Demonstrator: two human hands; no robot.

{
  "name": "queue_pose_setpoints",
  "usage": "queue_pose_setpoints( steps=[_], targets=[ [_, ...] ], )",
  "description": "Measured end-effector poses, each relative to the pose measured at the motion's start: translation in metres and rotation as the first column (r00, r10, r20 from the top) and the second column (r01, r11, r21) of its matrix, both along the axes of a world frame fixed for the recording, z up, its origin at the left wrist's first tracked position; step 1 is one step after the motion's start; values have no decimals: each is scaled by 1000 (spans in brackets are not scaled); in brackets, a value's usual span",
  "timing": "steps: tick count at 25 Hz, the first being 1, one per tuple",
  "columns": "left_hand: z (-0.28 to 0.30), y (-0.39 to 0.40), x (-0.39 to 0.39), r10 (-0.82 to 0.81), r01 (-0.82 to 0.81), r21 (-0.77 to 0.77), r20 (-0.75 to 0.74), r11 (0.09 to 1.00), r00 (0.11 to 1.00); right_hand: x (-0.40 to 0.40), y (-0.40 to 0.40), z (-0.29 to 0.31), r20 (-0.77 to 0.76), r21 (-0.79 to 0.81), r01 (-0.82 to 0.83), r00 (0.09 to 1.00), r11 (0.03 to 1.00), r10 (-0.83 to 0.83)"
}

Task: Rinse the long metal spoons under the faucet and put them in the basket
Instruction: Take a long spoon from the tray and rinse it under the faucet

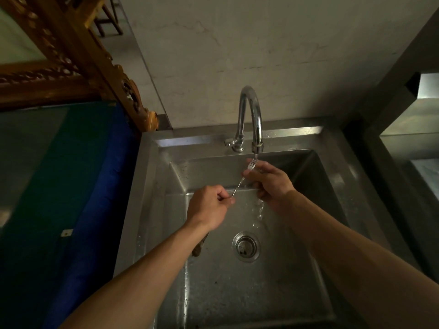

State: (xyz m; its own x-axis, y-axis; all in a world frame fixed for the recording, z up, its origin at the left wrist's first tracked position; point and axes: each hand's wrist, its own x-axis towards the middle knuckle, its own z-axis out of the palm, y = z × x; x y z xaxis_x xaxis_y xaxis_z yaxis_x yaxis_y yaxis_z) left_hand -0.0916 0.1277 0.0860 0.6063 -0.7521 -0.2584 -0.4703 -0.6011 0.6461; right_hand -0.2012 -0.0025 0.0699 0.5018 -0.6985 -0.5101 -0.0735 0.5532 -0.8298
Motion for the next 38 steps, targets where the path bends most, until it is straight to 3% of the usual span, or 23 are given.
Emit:
queue_pose_setpoints(
  steps=[7,11,15,18,21,25,31,38],
  targets=[
    [5,-3,-1,-9,9,-5,15,1000,1000,3,6,3,-124,14,60,991,998,-58],
    [4,0,0,-5,5,9,7,1000,1000,0,2,2,-20,4,24,1000,1000,-24],
    [4,0,0,-13,13,3,9,1000,1000,-2,-2,3,-26,2,30,999,1000,-30],
    [5,2,-1,-37,37,6,20,999,999,-3,-3,8,-132,29,81,988,996,-76],
    [6,5,3,-69,68,27,66,997,995,-10,-8,14,-214,-66,72,973,995,-84],
    [9,4,10,-89,83,53,109,995,990,-17,-11,19,-166,-129,72,982,989,-93],
    [16,-11,8,-66,65,14,93,998,993,-8,-6,15,-34,-31,-63,998,998,62],
    [25,-36,0,-79,81,-27,82,996,993,-10,-4,8,-28,-10,-111,993,994,111]
  ],
)
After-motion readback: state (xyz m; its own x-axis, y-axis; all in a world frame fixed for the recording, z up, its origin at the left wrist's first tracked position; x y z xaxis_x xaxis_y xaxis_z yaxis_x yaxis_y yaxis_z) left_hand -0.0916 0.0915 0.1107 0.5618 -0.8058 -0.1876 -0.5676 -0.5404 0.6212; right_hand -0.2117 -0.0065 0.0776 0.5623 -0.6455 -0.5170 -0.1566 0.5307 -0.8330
